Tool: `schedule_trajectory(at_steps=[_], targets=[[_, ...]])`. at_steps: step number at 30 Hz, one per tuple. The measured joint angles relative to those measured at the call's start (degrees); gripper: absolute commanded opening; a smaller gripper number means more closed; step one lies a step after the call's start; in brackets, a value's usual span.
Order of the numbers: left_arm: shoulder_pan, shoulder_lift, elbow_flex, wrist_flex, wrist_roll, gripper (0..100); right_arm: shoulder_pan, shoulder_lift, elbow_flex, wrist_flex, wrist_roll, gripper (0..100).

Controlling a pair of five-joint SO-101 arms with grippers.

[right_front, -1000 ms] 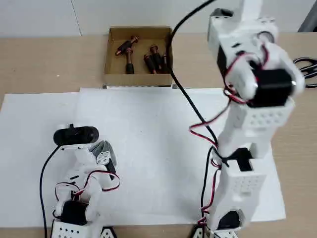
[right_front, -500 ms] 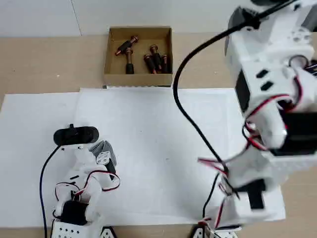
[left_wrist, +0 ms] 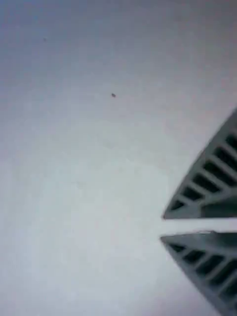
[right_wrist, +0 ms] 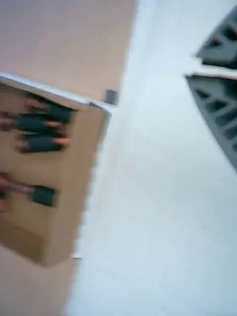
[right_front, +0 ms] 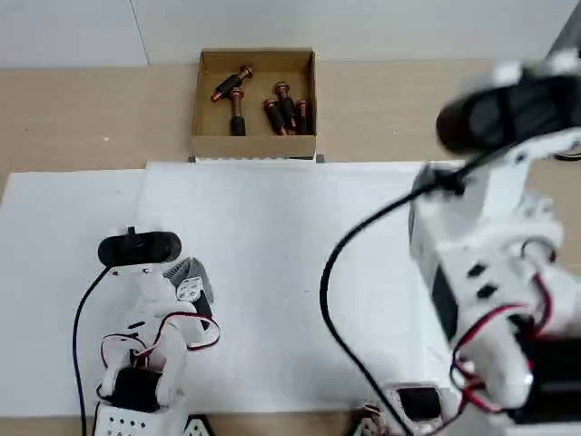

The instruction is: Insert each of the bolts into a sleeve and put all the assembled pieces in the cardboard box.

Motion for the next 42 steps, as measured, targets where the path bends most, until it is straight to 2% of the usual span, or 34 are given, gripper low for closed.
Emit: schedule_trajectory(at_steps=[14,20,31,42], targets=[[0.0,0.0,0.0,0.0,0.0,1,0.1,-43.4,58.9,-13.7,0.0,0.3],[0.0,0.0,0.0,0.0,0.0,1,0.1,-58.5,77.9,-19.1,0.0,0.3],[0.0,0.0,0.0,0.0,0.0,1,0.1,-58.7,92.4,-19.9,0.0,0.3],[0.0,0.0,0.0,0.0,0.0,1,0.0,-58.7,100.2,-20.0,0.0,0.4]])
